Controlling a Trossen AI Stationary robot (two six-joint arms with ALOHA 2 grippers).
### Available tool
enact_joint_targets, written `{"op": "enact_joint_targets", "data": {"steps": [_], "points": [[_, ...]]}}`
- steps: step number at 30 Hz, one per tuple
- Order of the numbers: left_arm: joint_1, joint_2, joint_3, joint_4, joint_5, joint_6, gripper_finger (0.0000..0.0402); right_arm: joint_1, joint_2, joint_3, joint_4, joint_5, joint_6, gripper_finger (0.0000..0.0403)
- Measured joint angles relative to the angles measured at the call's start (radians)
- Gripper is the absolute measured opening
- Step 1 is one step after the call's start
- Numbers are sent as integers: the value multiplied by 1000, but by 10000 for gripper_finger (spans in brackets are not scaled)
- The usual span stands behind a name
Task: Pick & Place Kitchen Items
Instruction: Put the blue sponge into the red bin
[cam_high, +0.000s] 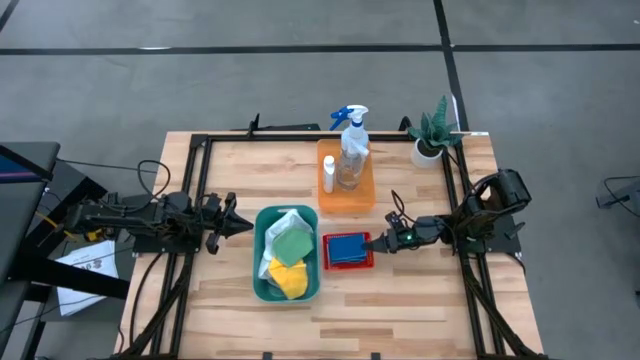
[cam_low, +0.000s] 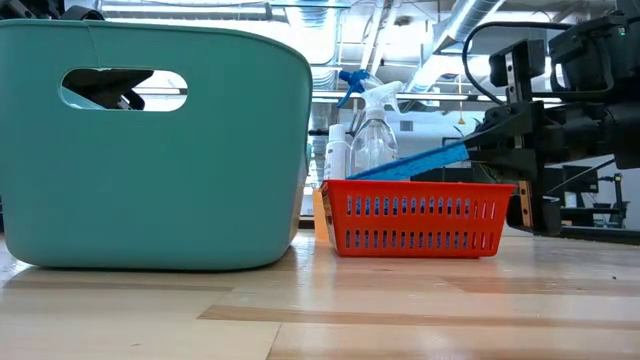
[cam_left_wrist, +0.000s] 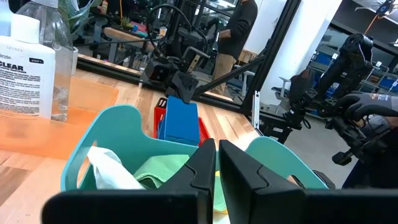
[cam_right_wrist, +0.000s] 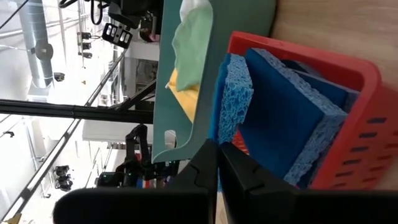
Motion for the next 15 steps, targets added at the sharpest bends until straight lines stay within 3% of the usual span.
{"op": "enact_joint_targets", "data": {"steps": [15], "points": [[0,0,0,0,0,0,16,5,0,0,11,26,-3,78]]}}
